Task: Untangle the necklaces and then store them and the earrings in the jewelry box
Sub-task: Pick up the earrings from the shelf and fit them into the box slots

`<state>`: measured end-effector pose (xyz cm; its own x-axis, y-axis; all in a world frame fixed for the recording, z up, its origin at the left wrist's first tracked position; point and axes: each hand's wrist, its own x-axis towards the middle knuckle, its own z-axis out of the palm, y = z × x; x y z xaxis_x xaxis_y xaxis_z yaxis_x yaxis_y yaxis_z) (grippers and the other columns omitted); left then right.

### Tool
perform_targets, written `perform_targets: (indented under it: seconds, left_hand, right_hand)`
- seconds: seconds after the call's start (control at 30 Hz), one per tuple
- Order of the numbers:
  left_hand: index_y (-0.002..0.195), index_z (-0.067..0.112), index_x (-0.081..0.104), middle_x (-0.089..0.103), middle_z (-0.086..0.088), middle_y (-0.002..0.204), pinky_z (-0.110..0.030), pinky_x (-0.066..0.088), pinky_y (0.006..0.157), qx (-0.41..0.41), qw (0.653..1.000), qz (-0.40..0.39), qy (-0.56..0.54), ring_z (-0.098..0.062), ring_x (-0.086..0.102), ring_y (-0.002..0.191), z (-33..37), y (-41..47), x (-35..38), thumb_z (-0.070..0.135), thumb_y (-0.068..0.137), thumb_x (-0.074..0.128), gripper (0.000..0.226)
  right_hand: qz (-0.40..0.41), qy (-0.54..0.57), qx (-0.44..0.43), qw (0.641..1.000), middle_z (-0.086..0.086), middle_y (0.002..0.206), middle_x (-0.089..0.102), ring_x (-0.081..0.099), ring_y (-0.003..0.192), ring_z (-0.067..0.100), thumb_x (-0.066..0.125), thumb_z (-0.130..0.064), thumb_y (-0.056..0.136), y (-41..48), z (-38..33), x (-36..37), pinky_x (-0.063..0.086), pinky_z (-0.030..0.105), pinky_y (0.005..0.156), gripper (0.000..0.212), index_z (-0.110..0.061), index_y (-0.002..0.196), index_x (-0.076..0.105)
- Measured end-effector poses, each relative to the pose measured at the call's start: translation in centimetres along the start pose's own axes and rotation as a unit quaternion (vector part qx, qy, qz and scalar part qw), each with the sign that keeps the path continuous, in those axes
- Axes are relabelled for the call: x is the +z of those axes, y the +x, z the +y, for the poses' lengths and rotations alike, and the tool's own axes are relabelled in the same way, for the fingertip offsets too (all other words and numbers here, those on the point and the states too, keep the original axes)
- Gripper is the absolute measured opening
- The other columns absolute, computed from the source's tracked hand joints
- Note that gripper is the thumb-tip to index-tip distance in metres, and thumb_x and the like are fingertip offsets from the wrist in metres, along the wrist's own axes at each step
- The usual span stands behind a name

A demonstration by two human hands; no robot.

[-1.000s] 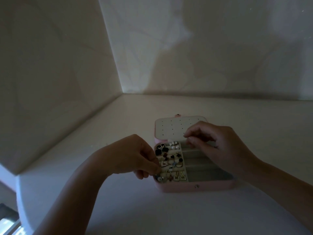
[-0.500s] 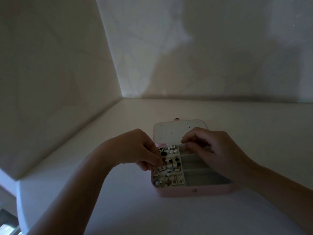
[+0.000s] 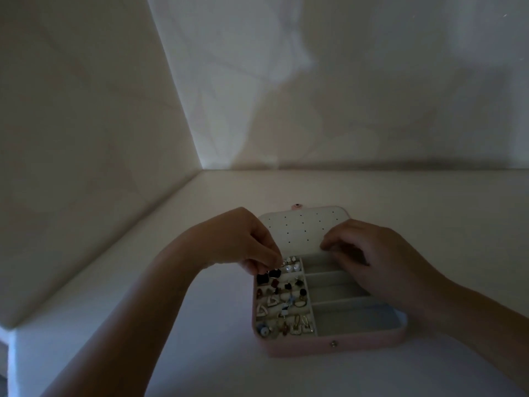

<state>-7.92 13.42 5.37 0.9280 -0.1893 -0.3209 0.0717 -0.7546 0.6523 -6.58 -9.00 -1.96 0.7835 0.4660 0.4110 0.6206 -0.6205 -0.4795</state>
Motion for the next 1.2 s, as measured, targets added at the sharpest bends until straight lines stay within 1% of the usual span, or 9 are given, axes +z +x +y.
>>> perform_targets:
  seconds: [0.13,0.33,0.43,0.53,0.67,0.8,0.9,1.03,1.2]
  left_hand:
    - [0.076,0.013,0.075,0.072,0.0,0.068,-0.012,0.048,0.058,-0.001,1.0,-0.013,-0.006,-0.004,0.064,0.059,-0.15,0.38,-0.1,0.014,0.077,0.076,0.002]
    - [0.076,0.014,0.076,0.072,0.0,0.068,-0.012,0.048,0.058,-0.01,1.0,-0.011,0.008,-0.005,0.064,0.059,0.02,0.73,-0.36,0.018,0.076,0.077,0.004]
    - [0.078,0.011,0.075,0.07,0.003,0.063,-0.011,0.047,0.057,-0.016,0.999,-0.03,0.004,-0.002,0.063,0.055,0.2,0.5,-0.25,0.015,0.076,0.078,0.005]
    - [0.082,0.007,0.075,0.069,0.005,0.06,-0.011,0.047,0.056,-0.021,0.999,-0.046,0.009,-0.001,0.061,0.053,0.42,0.42,-0.03,0.014,0.077,0.077,0.009]
    - [0.085,0.004,0.074,0.069,0.006,0.059,-0.011,0.048,0.056,-0.03,0.998,-0.047,0.009,-0.001,0.062,0.053,0.56,0.48,0.1,0.014,0.077,0.077,0.013]
    - [0.084,0.005,0.074,0.068,0.007,0.059,-0.011,0.048,0.056,-0.035,0.998,-0.051,0.012,-0.001,0.062,0.054,0.65,0.45,0.23,0.014,0.077,0.076,0.011]
    - [0.088,0.002,0.074,0.069,0.006,0.06,-0.011,0.048,0.057,-0.043,0.998,-0.049,0.016,-0.001,0.063,0.055,0.58,0.55,0.24,0.014,0.077,0.077,0.016]
    - [0.087,0.003,0.074,0.069,0.006,0.06,-0.01,0.047,0.056,-0.042,0.998,-0.05,0.017,-0.001,0.063,0.055,0.57,0.58,0.29,0.014,0.077,0.077,0.015]
    - [0.088,0.003,0.075,0.07,0.004,0.063,-0.012,0.048,0.058,-0.044,0.998,-0.047,0.021,-0.003,0.064,0.057,0.66,0.7,0.5,0.013,0.076,0.077,0.016]
  right_hand:
    - [-0.005,-0.008,-0.011,1.0,-0.019,0.096,0.059,0.053,0.09,-0.01,0.064,-0.01,0.088,0.11,0.3,0.16,0.035,0.001,0.075,0.02,-0.026,0.098,0.069]
    - [-0.011,-0.011,-0.012,1.0,-0.02,0.097,0.057,0.052,0.09,-0.008,0.064,-0.01,0.087,0.21,0.37,0.19,0.035,0.001,0.079,0.02,-0.026,0.098,0.068]
    - [-0.015,-0.015,-0.008,1.0,-0.02,0.098,0.057,0.053,0.092,-0.004,0.063,-0.01,0.087,0.23,0.39,0.23,0.035,0.002,0.078,0.02,-0.027,0.098,0.067]
    - [-0.016,-0.016,-0.011,1.0,-0.021,0.098,0.057,0.053,0.092,-0.005,0.064,-0.01,0.087,0.15,0.46,0.23,0.035,0.002,0.078,0.021,-0.028,0.097,0.067]
    - [-0.017,-0.02,-0.014,1.0,-0.022,0.099,0.056,0.052,0.093,-0.007,0.062,-0.01,0.088,0.19,0.47,0.19,0.035,0.004,0.077,0.021,-0.028,0.098,0.067]
    - [-0.021,-0.023,-0.019,0.999,-0.024,0.099,0.052,0.047,0.092,-0.012,0.06,-0.012,0.09,0.22,0.38,0.12,0.034,0.003,0.077,0.02,-0.029,0.101,0.065]
    - [-0.022,-0.028,-0.019,0.999,-0.022,0.1,0.053,0.047,0.091,-0.01,0.06,-0.012,0.091,0.28,0.41,0.16,0.033,0.002,0.077,0.02,-0.028,0.101,0.065]
    - [-0.022,-0.03,-0.028,0.999,-0.023,0.099,0.052,0.046,0.091,-0.015,0.06,-0.011,0.09,0.23,0.46,0.18,0.033,0.0,0.078,0.021,-0.028,0.101,0.066]
    - [-0.021,-0.029,-0.028,0.999,-0.022,0.099,0.053,0.046,0.091,-0.015,0.061,-0.009,0.089,0.26,0.57,0.24,0.033,0.001,0.077,0.022,-0.027,0.1,0.066]
